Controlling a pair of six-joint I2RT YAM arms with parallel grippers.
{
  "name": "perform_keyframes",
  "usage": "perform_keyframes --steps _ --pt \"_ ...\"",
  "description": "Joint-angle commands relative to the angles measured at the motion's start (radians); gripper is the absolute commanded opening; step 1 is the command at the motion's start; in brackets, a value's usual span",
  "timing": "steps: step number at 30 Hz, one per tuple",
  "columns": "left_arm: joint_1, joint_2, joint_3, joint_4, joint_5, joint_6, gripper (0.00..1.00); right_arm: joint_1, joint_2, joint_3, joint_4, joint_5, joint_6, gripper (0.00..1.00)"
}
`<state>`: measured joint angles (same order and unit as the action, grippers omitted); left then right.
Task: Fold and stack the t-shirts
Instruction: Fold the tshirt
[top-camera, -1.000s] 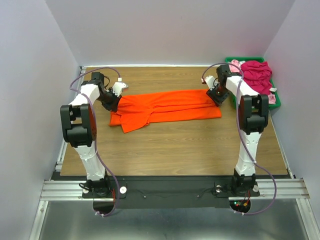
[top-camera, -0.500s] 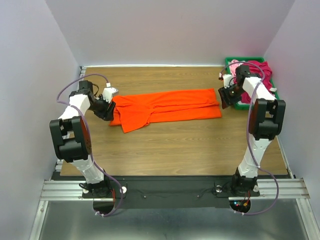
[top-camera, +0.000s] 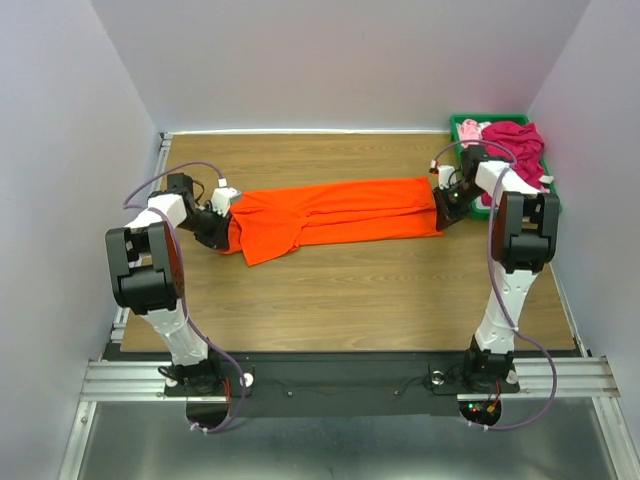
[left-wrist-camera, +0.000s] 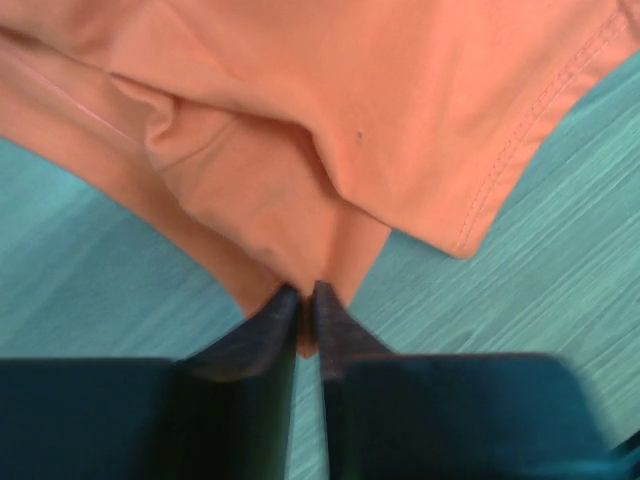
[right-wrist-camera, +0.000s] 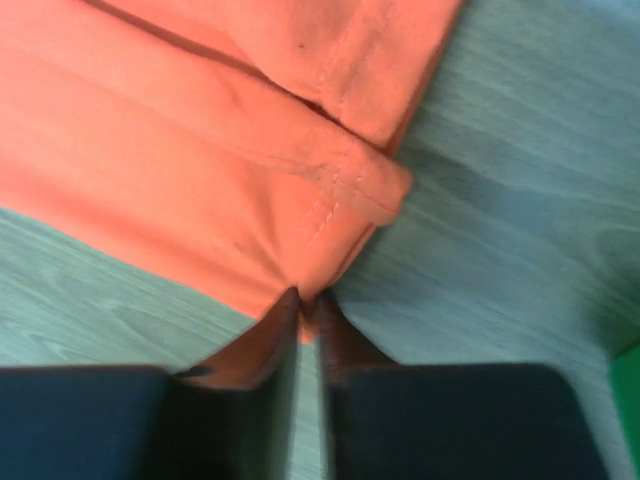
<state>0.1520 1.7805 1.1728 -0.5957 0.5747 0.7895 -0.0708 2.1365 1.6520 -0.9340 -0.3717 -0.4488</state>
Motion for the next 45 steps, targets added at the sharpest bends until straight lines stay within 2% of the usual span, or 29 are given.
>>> perform_keyframes --steps 1,3,4,13,14,15,16,18,21,22,24,27,31,37,45 --pt "0.000 -0.016 -0.036 -0.059 -0.016 0.025 0.09 0.002 0.007 -0.033 0.003 -0.001 0.007 0.01" --pt "0.001 -0.026 -0.050 -0.073 -0.025 0.028 0.01 0.002 -0.007 -0.052 0.003 -0.001 0.007 0.01" --pt "0.000 -0.030 -0.068 -0.078 -0.038 0.028 0.00 0.002 -0.024 -0.064 0.003 0.002 0.001 0.01" --pt "0.003 -0.183 -0.196 -0.139 -0.105 0.070 0.00 -0.003 -0.219 -0.265 -0.017 0.131 -0.080 0.01" --pt "0.001 -0.184 -0.196 -0.147 -0.107 0.070 0.04 -0.003 -0.219 -0.276 -0.020 0.142 -0.088 0.04" --pt "0.001 -0.211 -0.193 -0.154 -0.104 0.071 0.13 -0.003 -0.252 -0.287 -0.022 0.155 -0.096 0.12" --pt "0.003 -0.228 -0.176 -0.177 -0.090 0.077 0.29 -0.003 -0.268 -0.284 -0.023 0.154 -0.109 0.27" --pt "0.003 -0.283 -0.121 -0.194 -0.050 0.093 0.39 -0.003 -0.312 -0.252 -0.025 0.128 -0.108 0.43" --pt "-0.011 -0.312 -0.036 -0.231 0.000 0.091 0.44 -0.001 -0.323 -0.177 -0.054 0.088 -0.093 0.44" --pt "-0.018 -0.314 0.014 -0.245 0.017 0.099 0.49 0.002 -0.314 -0.150 -0.066 0.064 -0.090 0.44" --pt "-0.066 -0.331 0.034 -0.276 0.040 0.122 0.50 0.009 -0.306 -0.078 -0.107 0.031 -0.082 0.43" --pt "-0.149 -0.372 -0.022 -0.260 0.007 0.122 0.49 0.054 -0.305 -0.035 -0.143 -0.013 -0.059 0.39" --pt "-0.253 -0.395 -0.154 -0.239 -0.029 0.134 0.48 0.153 -0.306 -0.066 -0.131 -0.074 0.005 0.38" --pt "-0.409 -0.452 -0.340 -0.103 -0.169 0.108 0.49 0.253 -0.273 -0.100 -0.068 -0.110 0.084 0.37" --pt "-0.468 -0.330 -0.386 0.020 -0.259 0.070 0.49 0.282 -0.219 -0.054 -0.054 -0.115 0.114 0.37"
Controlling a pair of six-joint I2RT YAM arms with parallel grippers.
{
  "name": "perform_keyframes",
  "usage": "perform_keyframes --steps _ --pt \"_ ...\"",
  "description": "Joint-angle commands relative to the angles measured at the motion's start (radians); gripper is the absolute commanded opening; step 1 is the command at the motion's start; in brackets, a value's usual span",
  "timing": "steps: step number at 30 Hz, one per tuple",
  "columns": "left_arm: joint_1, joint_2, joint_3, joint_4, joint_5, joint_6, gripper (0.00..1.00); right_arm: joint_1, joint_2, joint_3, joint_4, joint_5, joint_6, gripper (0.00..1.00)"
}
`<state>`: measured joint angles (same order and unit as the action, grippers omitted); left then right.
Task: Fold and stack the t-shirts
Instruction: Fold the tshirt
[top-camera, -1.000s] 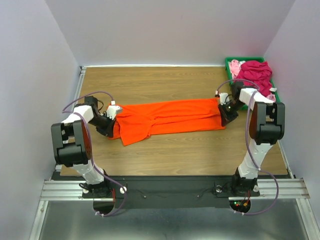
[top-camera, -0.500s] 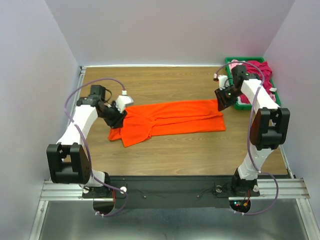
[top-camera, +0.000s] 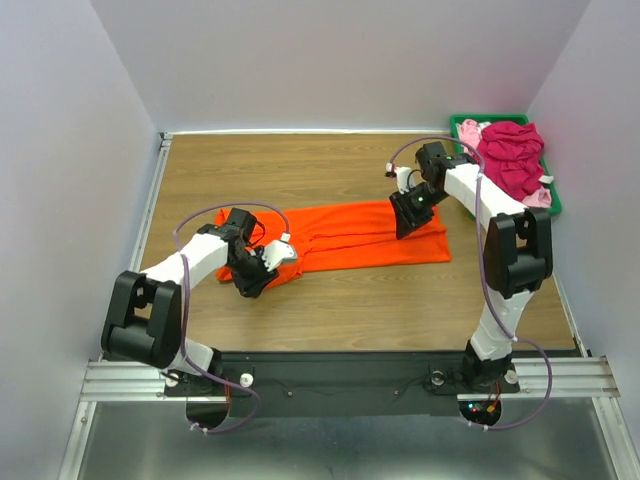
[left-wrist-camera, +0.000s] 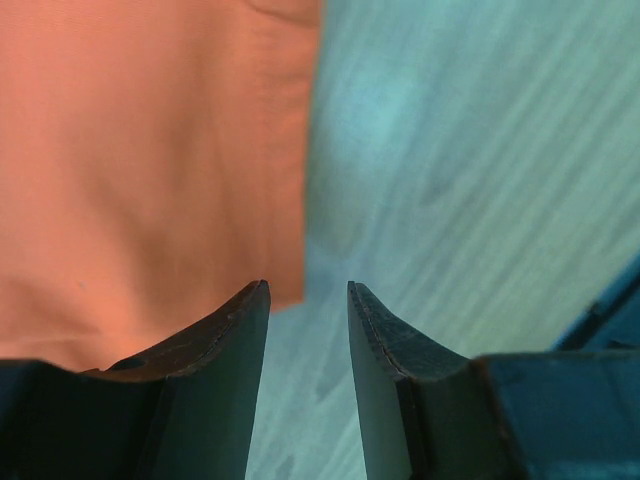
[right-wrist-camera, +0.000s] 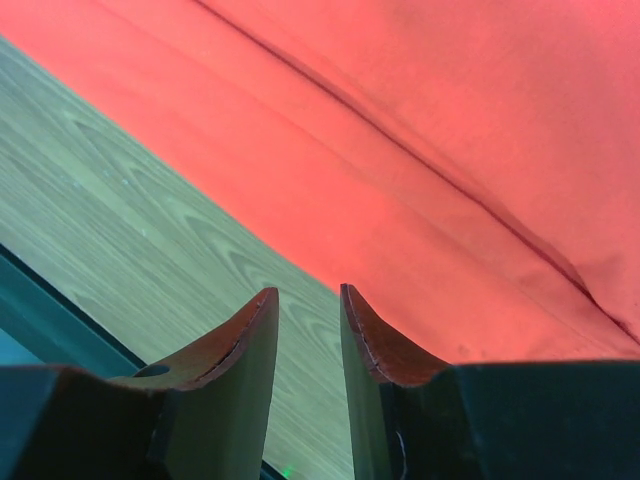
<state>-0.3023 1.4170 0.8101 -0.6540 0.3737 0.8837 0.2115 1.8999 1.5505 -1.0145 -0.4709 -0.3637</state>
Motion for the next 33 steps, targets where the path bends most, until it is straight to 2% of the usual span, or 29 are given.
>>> perform_keyframes --steps 1,6,7,9,10,12,16,19,23,33 --pt "-0.015 0.042 -0.031 0.106 -0.077 -0.029 0.49 0.000 0.022 0.051 0.025 -0.006 0.026 0.36" --pt "-0.029 0.085 -0.043 0.122 -0.114 -0.028 0.44 0.000 0.024 0.066 0.024 0.020 0.017 0.36" --pt "-0.032 0.089 -0.045 0.117 -0.117 -0.022 0.40 -0.001 0.024 0.068 0.022 0.026 0.017 0.36" --pt "-0.035 0.092 -0.049 0.113 -0.131 -0.014 0.29 -0.001 0.027 0.069 0.024 0.029 0.014 0.36" --pt "-0.035 0.089 -0.045 0.110 -0.131 -0.015 0.13 0.000 0.028 0.072 0.022 0.031 0.012 0.36" --pt "-0.035 0.071 -0.020 0.070 -0.110 -0.014 0.00 0.000 0.030 0.077 0.022 0.034 0.011 0.35" --pt "-0.035 0.045 0.159 -0.071 -0.024 -0.019 0.00 0.000 0.036 0.102 0.022 0.052 0.006 0.35" --pt "-0.026 0.054 0.285 -0.113 -0.009 -0.031 0.00 -0.001 0.042 0.120 0.022 0.066 0.006 0.35" --pt "0.041 0.160 0.531 -0.157 0.016 -0.034 0.00 -0.006 0.060 0.163 0.022 0.075 0.002 0.36" --pt "0.152 0.439 0.830 -0.058 0.028 -0.071 0.00 -0.017 0.079 0.200 0.022 0.095 -0.015 0.42"
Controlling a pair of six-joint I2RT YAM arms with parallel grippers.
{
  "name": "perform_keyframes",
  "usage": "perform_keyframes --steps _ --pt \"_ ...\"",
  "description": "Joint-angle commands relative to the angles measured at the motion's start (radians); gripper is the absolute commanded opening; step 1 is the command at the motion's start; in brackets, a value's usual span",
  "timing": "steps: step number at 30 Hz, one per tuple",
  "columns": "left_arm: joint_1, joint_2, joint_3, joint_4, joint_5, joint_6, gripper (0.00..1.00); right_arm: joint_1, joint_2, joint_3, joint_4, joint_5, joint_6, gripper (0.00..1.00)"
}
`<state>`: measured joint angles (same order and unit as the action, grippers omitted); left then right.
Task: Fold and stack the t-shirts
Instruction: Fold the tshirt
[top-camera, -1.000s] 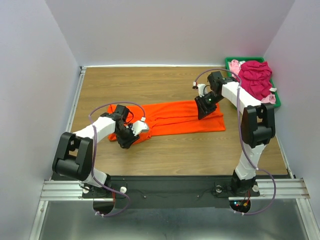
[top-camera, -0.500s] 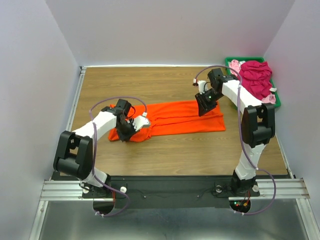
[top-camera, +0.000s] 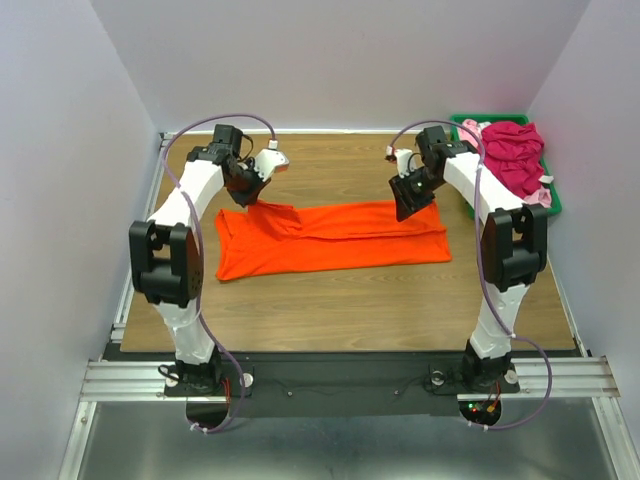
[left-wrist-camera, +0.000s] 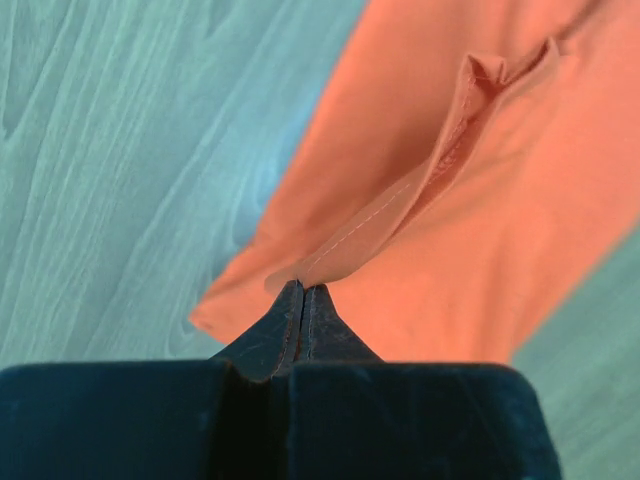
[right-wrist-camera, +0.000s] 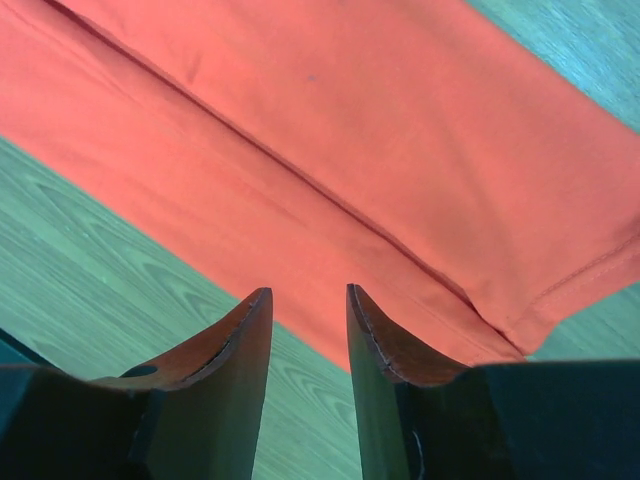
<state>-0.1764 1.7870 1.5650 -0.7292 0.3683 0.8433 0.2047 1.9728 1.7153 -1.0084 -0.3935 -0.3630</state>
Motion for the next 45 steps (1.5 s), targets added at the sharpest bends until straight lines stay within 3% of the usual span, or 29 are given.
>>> perform_keyframes --steps 1,11,16,22,31,34,36,40,45 --pt "0.031 0.084 0.085 0.025 0.034 -0.030 0.00 -0.010 0.008 0.030 0.016 0.019 -0.020 0.41" --pt "0.035 0.193 0.124 0.139 0.014 -0.073 0.00 -0.011 0.052 -0.039 0.016 0.050 -0.070 0.31" --pt "0.035 0.172 0.104 0.155 0.029 -0.082 0.00 -0.022 0.113 -0.048 0.034 0.074 -0.079 0.29" --pt "0.003 0.034 -0.023 0.136 0.055 -0.033 0.00 -0.025 0.120 0.007 0.036 -0.005 -0.039 0.31" --pt "-0.084 -0.110 -0.275 0.091 0.034 0.022 0.00 -0.027 0.101 0.013 0.034 -0.007 -0.030 0.33" --pt "-0.098 -0.104 -0.332 0.109 0.014 -0.001 0.20 -0.025 0.113 0.026 0.034 -0.011 -0.022 0.33" --pt "-0.098 -0.080 -0.332 0.091 0.017 0.007 0.27 -0.028 0.116 0.043 0.033 -0.016 -0.019 0.33" --pt "-0.097 -0.078 -0.330 0.044 0.023 0.042 0.36 -0.034 0.120 0.072 0.033 -0.011 -0.013 0.33" --pt "-0.075 -0.090 -0.252 -0.018 0.106 0.057 0.40 -0.041 0.121 0.078 0.033 -0.010 -0.013 0.34"
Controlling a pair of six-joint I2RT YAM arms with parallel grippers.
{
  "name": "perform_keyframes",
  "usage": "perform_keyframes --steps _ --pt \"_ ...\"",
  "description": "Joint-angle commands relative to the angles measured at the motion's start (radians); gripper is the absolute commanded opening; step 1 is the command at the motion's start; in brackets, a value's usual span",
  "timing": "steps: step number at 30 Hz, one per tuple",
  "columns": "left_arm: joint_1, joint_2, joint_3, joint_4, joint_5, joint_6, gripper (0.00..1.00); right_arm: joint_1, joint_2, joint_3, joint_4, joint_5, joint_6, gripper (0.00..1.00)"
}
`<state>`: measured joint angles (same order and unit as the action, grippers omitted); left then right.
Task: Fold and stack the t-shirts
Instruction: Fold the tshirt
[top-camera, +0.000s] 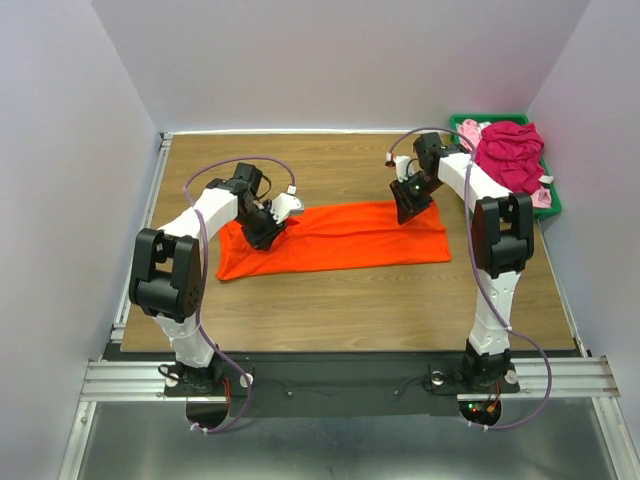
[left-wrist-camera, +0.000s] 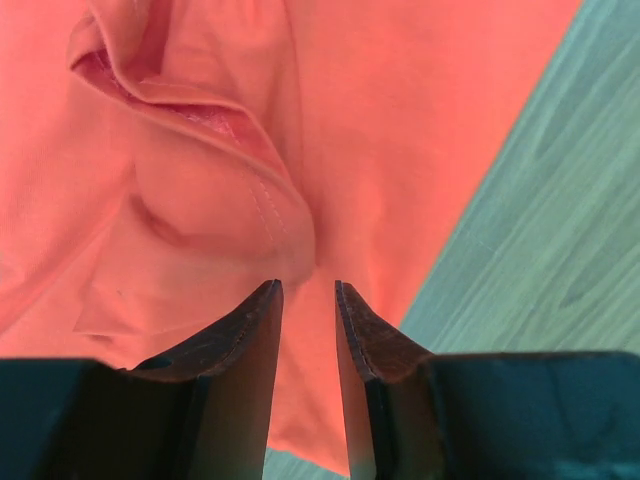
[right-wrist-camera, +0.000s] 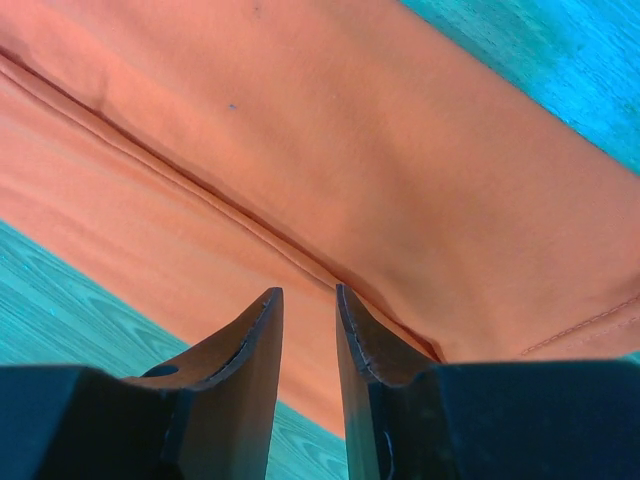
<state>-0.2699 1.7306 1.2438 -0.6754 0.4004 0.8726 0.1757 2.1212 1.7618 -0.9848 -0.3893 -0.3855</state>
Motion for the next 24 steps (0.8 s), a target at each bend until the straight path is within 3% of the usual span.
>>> perform_keyframes --steps 1,7,12,24 --pt "0.023 -0.028 0.086 -0.081 0.087 0.023 0.40 -0.012 -0.027 0.030 0.009 -0.016 0.008 0.34" --pt "0.044 0.021 0.141 0.037 0.069 -0.081 0.38 -0.019 -0.024 0.025 0.009 -0.020 0.008 0.33" --pt "0.038 0.124 0.201 0.122 0.038 -0.170 0.31 -0.028 -0.009 0.037 0.009 -0.022 0.013 0.33" --pt "-0.078 0.231 0.214 0.224 -0.034 -0.254 0.31 -0.042 0.032 0.037 0.011 0.000 0.007 0.33"
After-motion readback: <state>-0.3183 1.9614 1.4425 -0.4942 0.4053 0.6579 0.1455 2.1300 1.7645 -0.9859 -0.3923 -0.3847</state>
